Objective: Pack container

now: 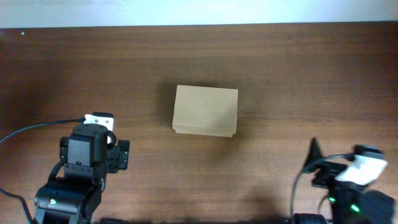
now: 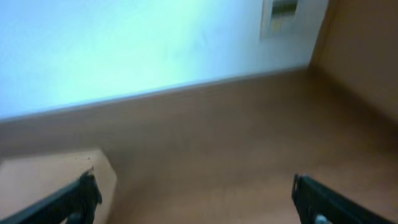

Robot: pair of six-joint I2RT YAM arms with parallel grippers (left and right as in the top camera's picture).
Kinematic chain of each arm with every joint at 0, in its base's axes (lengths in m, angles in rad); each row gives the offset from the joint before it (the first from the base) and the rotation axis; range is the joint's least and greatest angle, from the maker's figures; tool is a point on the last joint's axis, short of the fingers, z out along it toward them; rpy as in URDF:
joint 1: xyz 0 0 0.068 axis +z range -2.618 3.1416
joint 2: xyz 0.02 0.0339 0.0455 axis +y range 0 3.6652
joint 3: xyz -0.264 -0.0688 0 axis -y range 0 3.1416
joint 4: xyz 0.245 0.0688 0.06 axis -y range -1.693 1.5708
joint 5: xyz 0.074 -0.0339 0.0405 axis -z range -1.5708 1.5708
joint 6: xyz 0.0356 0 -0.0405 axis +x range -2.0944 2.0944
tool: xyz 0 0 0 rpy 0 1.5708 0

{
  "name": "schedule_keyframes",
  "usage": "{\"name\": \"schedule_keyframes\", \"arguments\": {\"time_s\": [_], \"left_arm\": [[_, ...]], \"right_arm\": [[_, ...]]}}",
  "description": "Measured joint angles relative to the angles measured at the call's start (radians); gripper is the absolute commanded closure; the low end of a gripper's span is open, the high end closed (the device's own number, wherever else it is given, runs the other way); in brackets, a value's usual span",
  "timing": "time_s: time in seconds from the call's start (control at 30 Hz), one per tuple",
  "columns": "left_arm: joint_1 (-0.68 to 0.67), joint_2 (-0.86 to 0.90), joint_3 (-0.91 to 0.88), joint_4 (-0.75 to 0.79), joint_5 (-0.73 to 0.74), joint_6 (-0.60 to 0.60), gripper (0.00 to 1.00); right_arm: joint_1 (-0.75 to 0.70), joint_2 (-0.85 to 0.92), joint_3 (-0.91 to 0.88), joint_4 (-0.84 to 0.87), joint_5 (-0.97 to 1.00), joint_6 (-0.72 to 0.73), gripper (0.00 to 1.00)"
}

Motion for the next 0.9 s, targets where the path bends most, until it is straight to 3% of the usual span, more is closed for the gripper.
{"name": "schedule_keyframes", "arguments": {"time_s": [0.17,0.5,0.9], "left_arm": [[0.0,0.0,0.0,0.0,0.0,0.0,0.01],[0.0,0.0,0.0,0.0,0.0,0.0,0.01],[0.0,0.0,0.0,0.0,0.0,0.0,0.01]], "right_arm": [[-0.003,-0.058,-0.235,0.109,-0.013,0.0,0.01],[-0.003,-0.164,-0.521,0.264,-0.021,0.0,0.01],[-0.004,-0.216,-0.568,0.306,-0.022,-0.001,0.01]]}}
